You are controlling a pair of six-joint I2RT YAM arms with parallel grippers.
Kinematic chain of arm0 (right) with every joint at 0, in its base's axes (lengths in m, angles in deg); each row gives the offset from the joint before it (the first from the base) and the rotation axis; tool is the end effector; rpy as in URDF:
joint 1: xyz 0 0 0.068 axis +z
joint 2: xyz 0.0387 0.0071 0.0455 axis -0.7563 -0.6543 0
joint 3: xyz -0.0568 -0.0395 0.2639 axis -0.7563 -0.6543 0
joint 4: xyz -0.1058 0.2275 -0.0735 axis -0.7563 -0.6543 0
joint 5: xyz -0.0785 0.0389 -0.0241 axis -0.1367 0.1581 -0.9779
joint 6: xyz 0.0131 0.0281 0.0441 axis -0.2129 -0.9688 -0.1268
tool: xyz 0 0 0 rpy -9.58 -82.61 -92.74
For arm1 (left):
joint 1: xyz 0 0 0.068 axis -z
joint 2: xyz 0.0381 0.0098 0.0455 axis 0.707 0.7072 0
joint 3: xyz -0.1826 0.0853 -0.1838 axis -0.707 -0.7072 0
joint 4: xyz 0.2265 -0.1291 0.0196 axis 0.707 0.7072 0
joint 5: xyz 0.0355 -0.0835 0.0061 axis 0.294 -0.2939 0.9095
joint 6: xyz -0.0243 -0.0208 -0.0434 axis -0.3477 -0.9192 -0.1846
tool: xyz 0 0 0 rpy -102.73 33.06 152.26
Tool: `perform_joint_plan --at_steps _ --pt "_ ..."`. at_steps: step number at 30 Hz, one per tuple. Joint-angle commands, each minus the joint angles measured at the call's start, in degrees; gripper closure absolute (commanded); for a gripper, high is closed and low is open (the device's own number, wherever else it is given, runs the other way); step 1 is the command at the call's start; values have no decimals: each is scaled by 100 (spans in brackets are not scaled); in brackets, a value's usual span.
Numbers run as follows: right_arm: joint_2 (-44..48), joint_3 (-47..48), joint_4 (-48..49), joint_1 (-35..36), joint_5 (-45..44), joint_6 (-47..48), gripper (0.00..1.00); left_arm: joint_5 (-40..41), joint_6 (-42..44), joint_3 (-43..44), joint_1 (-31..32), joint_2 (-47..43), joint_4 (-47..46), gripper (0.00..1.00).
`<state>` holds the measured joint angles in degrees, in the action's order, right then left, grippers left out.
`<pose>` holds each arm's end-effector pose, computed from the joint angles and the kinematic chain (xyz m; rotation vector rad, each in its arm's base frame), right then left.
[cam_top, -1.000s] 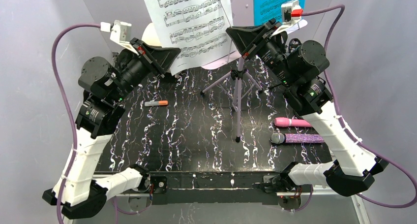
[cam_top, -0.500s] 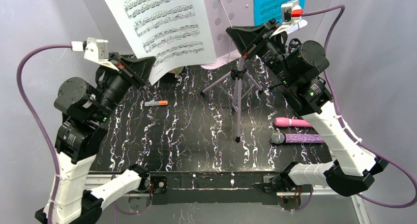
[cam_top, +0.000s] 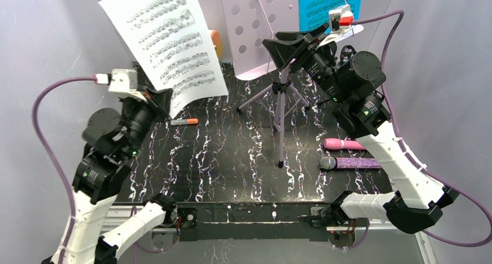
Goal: Pack up the instrument practice props
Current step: Place the sheet music at the center of the board.
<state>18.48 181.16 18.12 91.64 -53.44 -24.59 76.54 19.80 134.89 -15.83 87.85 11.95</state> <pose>0.1704 0.1555 0.5593 -0.2533 1.1396 0.9031 0.0852 -0.0385 0.5132 -0.0069 1.4080 -0.4735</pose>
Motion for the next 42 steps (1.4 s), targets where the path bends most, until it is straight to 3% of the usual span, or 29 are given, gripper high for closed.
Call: perform_joint_plan --at_steps 1,10,19,23,33,38,42 --pt "229 -36 27 -1 223 234 35 743 55 -633 10 68 -161 100" --pt "671 -387 -58 1 348 550 2 1488 -76 -1678 10 180 -678 100" --pt "1447 -968 -122 -5 113 696 1 2508 -492 -2684 -121 332 -1091 100" --pt "1838 -1321 -195 -5 -219 696 1 1997 -854 -2834 -637 685 -1146 100" --pt "2952 -2006 -680 -4 -738 754 1 -155 -1996 -3127 -2756 1484 -1679 100" --pt "3439 -2235 -986 -5 -872 731 1 -92 -2593 -3255 -3241 1637 -1723 100" --pt "3711 -2429 -1227 -5 -1001 679 1 681 -3008 -3350 -3275 1558 -1192 100"
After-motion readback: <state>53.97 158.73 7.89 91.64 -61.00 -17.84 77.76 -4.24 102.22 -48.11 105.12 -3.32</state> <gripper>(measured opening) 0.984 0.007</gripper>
